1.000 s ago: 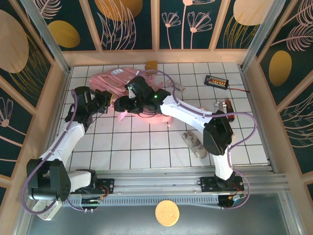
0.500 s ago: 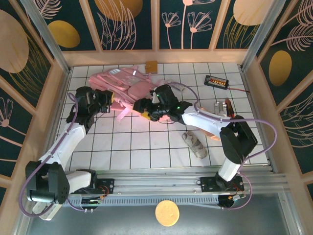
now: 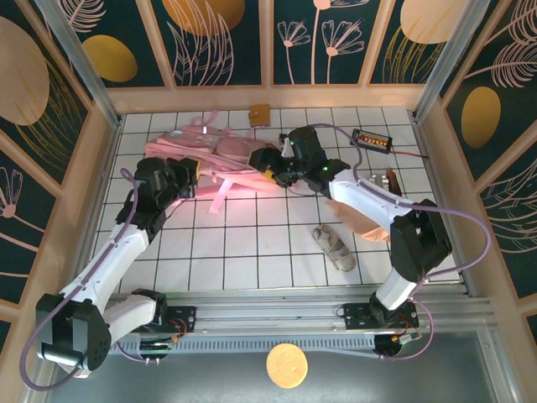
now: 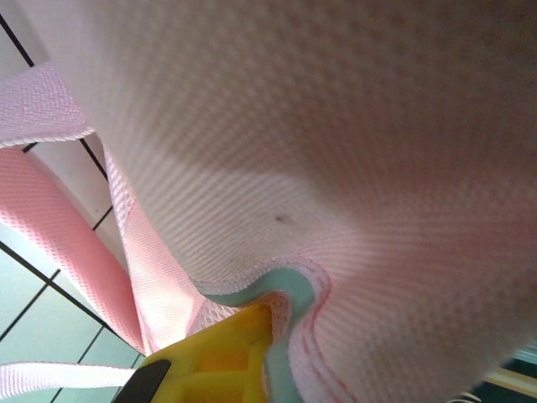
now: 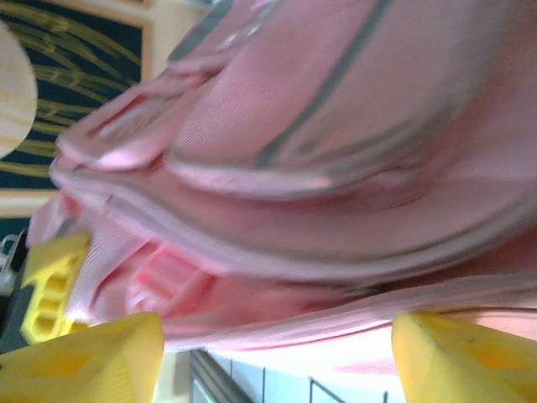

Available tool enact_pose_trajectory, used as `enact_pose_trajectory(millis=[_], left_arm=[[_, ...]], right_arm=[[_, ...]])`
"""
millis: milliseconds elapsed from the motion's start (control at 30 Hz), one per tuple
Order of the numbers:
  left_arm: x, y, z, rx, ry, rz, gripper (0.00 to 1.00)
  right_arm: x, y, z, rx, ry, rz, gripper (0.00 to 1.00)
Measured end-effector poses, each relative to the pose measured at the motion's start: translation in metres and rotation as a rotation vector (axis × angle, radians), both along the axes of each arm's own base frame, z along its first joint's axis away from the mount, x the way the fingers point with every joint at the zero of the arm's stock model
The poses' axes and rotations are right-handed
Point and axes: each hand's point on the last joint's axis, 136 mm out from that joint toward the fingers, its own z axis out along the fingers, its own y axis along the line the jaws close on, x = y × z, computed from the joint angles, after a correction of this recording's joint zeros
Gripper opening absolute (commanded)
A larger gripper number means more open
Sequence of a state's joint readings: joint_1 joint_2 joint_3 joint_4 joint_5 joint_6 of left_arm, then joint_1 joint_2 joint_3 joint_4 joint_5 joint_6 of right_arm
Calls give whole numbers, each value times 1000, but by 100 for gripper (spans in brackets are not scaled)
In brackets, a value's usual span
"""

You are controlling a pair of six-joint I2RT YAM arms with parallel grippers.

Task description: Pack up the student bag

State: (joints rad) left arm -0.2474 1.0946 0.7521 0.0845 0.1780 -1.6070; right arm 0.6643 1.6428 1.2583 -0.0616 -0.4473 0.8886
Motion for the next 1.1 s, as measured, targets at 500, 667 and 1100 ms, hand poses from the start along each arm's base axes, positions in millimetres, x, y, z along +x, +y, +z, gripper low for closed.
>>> enact_pose_trajectory(millis=[500, 667, 1100], left_arm=[[23, -27, 29, -28, -30, -46, 0], [22, -28, 30, -31, -30, -49, 0], [25, -27, 31, -51, -29, -32, 0]], right_arm=[[-45, 82, 12, -2, -210, 143, 67], [-27, 79, 14, -38, -261, 100, 66], [0, 76, 24, -1, -265, 96, 59]])
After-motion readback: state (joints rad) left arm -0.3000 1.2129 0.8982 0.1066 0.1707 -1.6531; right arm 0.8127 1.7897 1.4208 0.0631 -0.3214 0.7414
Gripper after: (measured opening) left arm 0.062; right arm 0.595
